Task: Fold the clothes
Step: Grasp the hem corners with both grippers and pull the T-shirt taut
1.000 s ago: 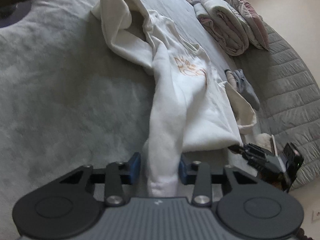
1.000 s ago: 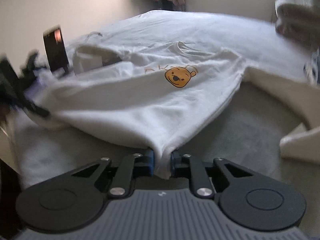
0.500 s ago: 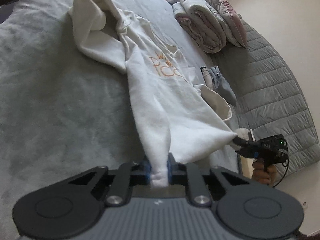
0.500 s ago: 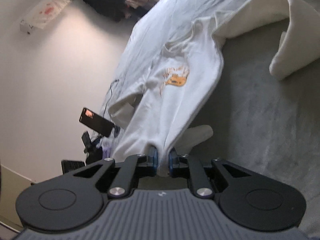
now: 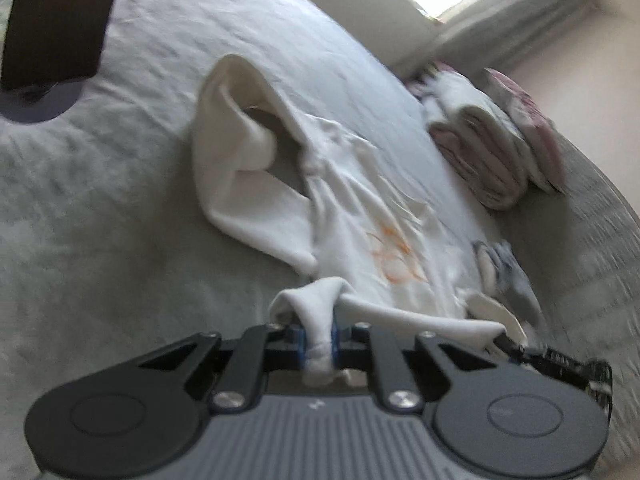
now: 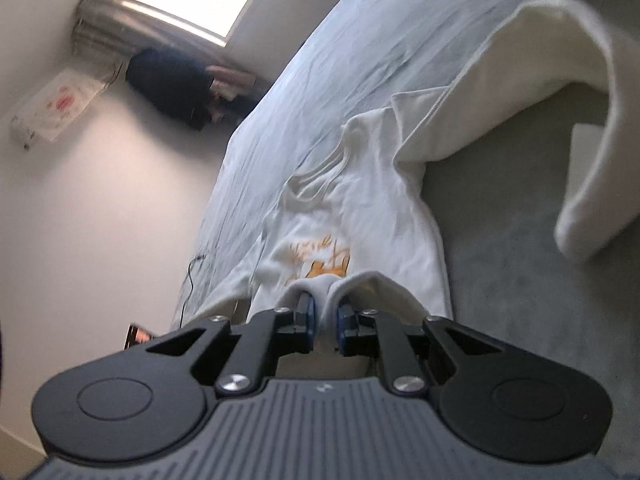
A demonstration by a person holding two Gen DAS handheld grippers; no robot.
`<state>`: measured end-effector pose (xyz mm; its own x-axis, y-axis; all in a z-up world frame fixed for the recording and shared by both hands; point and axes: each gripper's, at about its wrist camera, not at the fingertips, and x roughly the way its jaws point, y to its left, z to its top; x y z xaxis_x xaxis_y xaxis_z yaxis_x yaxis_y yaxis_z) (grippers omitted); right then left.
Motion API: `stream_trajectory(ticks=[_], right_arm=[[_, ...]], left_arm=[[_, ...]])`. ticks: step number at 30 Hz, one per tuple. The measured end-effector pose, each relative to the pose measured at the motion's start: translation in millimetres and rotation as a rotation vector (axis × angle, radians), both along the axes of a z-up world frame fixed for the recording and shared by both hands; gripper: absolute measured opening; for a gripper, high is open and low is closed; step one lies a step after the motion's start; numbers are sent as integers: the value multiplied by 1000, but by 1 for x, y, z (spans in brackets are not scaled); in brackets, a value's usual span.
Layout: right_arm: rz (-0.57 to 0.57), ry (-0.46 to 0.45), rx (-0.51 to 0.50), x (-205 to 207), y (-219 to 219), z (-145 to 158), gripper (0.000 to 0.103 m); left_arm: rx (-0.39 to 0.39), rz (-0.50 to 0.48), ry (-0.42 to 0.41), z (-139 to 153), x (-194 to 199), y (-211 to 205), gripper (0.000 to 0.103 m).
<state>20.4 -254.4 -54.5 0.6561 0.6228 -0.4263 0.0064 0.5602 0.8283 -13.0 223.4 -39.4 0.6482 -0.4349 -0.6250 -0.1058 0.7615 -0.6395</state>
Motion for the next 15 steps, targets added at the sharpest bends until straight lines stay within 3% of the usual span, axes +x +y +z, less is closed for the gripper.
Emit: stream_trajectory(ticks=[5, 9, 15], right_arm=[[-6, 30, 49, 12, 2, -18, 28], [3, 12, 83, 8, -8, -16, 49], [10, -17, 9, 1, -16, -13, 51]], left_arm=[[-16, 68, 66, -15, 18, 3, 11], [-44, 71, 83, -20, 23, 9, 11], [-74, 65, 90, -22, 18, 14, 12]])
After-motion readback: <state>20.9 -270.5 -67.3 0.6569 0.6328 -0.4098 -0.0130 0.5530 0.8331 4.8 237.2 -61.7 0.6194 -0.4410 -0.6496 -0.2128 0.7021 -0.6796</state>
